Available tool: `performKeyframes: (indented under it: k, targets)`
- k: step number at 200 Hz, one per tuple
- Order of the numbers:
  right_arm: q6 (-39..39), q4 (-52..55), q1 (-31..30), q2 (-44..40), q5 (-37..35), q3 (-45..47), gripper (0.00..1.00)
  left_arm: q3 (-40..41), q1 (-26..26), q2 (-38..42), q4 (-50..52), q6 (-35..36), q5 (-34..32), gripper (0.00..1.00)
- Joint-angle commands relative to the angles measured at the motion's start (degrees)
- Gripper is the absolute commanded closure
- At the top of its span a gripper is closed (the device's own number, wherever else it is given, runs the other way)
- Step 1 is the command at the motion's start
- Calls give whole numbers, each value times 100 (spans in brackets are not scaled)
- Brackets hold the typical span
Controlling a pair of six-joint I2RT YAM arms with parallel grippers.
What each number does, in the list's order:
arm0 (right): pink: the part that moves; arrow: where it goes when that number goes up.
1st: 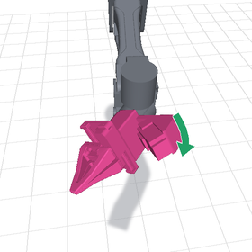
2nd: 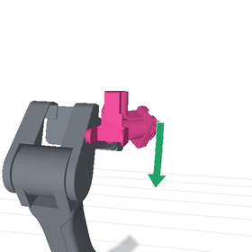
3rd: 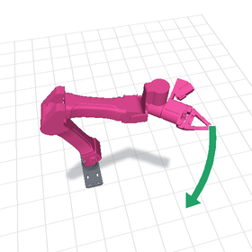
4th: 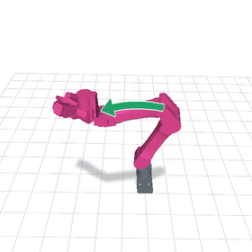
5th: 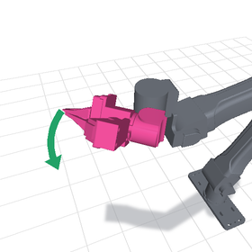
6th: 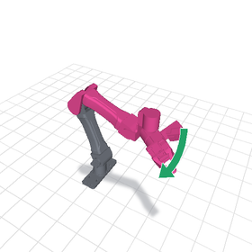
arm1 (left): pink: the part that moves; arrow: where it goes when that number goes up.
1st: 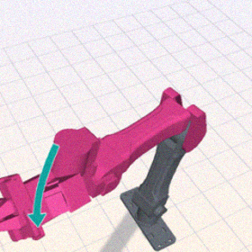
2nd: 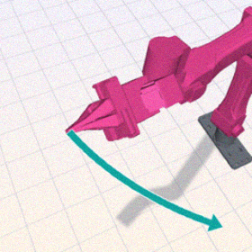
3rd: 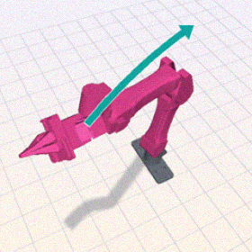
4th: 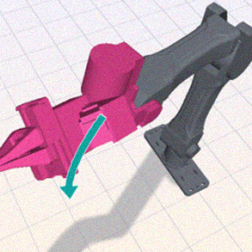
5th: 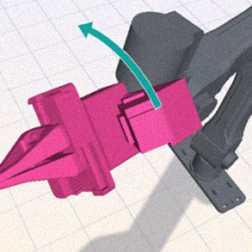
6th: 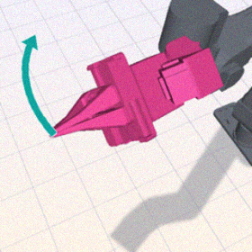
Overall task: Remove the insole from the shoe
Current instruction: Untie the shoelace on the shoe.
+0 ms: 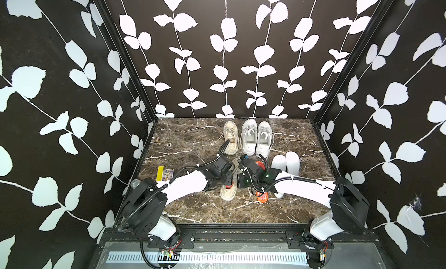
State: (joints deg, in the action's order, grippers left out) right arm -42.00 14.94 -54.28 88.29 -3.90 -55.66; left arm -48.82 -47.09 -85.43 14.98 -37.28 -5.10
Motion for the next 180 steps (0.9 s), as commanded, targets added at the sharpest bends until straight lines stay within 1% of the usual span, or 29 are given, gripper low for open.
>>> performKeyframes:
  k: [1, 30, 46, 68, 101, 146, 180]
  targets:
    - [-61, 89, -6, -252, -251, 18, 100, -40, 48, 0, -294, 28, -406, 83]
    - [-68, 118, -9, -422, -412, 133, 100, -75, 68, -45, -307, 28, -572, 95]
    - [-97, 200, -6, -573, -589, 238, 100, -50, 90, -10, -275, -15, -674, 100]
    - [-154, 286, 12, -817, -858, 441, 100, 45, 145, 65, -271, -69, -733, 100]
    - [-264, 303, 42, -1150, -1030, 715, 100, 155, 188, 132, -303, -129, -733, 100]
    - [-239, 545, 100, -1663, -1413, 827, 100, 161, 200, 116, -314, -166, -687, 100]
    - [-69, 629, 279, -1843, -1361, 833, 100, 106, 200, 64, -281, -148, -596, 100]
